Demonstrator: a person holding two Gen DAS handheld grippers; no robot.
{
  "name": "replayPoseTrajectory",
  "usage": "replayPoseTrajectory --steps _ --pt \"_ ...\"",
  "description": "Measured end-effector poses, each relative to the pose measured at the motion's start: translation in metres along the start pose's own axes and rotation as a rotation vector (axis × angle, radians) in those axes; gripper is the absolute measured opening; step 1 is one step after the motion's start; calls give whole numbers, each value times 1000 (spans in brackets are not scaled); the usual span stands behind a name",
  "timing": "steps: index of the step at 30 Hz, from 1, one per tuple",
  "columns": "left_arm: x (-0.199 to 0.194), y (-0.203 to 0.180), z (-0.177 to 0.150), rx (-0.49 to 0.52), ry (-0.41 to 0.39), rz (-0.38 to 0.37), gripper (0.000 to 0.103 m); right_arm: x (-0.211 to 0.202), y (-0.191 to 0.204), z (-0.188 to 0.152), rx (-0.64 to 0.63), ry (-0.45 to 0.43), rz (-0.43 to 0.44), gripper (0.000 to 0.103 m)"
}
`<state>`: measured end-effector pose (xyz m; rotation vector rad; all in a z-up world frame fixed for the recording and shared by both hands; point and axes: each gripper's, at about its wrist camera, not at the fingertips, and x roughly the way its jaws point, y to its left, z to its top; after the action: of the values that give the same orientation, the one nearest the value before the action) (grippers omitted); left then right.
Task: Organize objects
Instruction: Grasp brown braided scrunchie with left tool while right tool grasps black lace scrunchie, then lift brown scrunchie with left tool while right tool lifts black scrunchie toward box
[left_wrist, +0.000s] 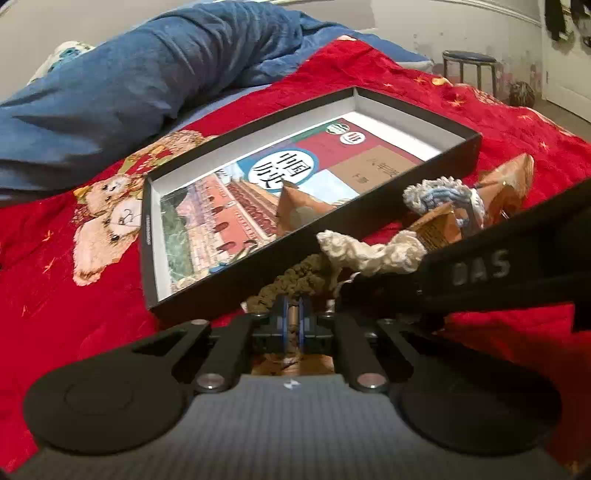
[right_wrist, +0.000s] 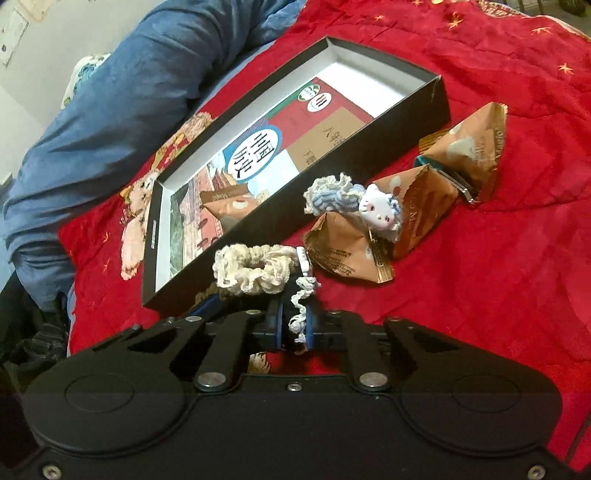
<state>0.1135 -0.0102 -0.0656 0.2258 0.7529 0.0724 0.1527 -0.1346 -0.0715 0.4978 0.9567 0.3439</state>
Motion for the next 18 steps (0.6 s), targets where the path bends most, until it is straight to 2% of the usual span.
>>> replayPoseTrajectory --steps 5,18 --pt "-5 -1 -2 -7 6 -13 7 -12 -1 -1 9 -27 -4 12" --pt "-16 2 4 -54 -30 -31 7 -40 -8 12 44 -84 92 12"
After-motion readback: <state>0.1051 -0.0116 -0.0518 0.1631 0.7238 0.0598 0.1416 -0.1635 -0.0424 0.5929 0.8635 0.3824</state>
